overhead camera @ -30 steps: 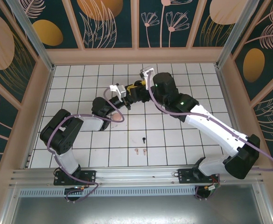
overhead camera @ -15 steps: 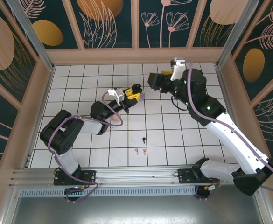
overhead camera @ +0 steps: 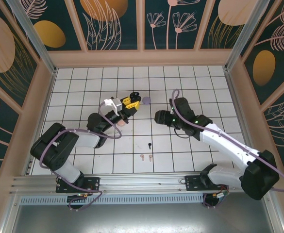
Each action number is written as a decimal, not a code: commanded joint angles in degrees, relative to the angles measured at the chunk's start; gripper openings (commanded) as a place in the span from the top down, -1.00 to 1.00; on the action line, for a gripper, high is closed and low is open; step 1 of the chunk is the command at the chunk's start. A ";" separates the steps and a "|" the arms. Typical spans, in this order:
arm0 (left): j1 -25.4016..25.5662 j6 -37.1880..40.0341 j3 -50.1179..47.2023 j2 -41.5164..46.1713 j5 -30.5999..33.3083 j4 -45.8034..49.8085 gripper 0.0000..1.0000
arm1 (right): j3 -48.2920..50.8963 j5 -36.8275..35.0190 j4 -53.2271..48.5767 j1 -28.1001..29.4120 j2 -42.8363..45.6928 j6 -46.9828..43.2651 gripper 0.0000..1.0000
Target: Insert wireless bluetooth earbuds into charging case
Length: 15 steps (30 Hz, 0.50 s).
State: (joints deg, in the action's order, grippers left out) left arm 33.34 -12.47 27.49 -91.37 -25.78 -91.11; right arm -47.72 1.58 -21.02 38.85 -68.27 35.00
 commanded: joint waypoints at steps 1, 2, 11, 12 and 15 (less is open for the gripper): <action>0.36 0.69 -2.48 3.24 1.50 -1.92 1.00 | 1.22 -0.92 -2.91 3.02 -2.96 3.59 -0.34; 0.41 0.76 -3.20 4.08 1.70 -1.52 1.00 | 1.15 -1.40 -3.47 4.30 -4.15 4.08 -0.32; 0.37 2.41 -7.74 11.41 3.84 1.74 1.00 | -0.97 -3.59 -7.33 11.77 -13.97 10.29 -0.19; 0.34 2.77 -8.04 12.37 4.13 2.40 1.00 | -1.44 -3.68 -7.85 12.39 -14.98 10.50 -0.18; 0.34 3.66 -8.35 14.86 4.42 4.69 1.00 | -2.98 -4.30 -9.16 14.08 -17.39 10.90 -0.10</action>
State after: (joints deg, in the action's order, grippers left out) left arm 33.34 -10.59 19.55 -79.00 -22.55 -87.72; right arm -47.97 -0.82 -27.11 51.51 -84.18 43.79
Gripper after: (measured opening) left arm 0.211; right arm 0.559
